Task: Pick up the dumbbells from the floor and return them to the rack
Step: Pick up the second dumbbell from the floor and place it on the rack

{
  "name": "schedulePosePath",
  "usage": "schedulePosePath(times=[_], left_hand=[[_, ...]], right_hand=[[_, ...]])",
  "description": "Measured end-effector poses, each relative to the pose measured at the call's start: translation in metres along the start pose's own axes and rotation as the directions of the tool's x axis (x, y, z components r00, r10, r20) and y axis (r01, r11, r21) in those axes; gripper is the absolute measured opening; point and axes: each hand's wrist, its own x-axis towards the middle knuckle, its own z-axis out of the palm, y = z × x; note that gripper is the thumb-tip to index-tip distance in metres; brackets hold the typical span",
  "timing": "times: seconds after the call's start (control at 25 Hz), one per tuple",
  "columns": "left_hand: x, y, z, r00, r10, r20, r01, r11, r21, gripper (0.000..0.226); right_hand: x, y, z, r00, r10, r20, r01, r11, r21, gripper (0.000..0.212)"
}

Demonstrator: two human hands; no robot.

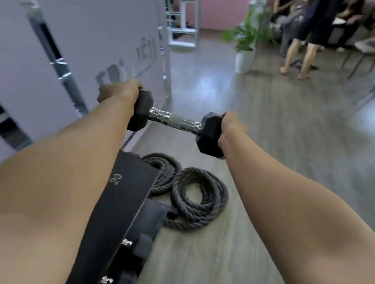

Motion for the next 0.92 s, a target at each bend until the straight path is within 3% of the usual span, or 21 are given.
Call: schedulePosePath(times=[0.2,0.32,0.44,0.68,0.92], left_hand=[[0.089,-0.039,-0.132,0.990,-0.042,-0.134,0.045,0.999,0.020,0.040],[0.145,-0.076,-0.206,0.974,-0.096,-0.206,0.115,0.990,0.081,0.041],[0.184,-0.110,-0.251,0.959,-0.142,-0.244,0.186,0.968,0.167,0.042],[0.229,-0.210,-0.311,0.881,-0.310,-0.357,0.399,0.893,0.209,0.045],[0.238,-0.290,-0.312,0.829,-0.447,-0.337,0.536,0.808,0.246,0.050]], right_hand=[[-0.057,0.090,0.122,0.992,0.084,0.093,-0.077,0.994,-0.074,0.018],[-0.083,0.171,0.191,0.955,0.269,0.129,-0.251,0.958,-0.138,0.025],[-0.097,0.233,0.236,0.907,0.399,0.136,-0.367,0.906,-0.211,0.017],[-0.109,0.328,0.275,0.852,0.523,0.024,-0.476,0.794,-0.379,0.024],[-0.085,0.389,0.263,0.824,0.561,-0.076,-0.531,0.719,-0.448,0.023]])
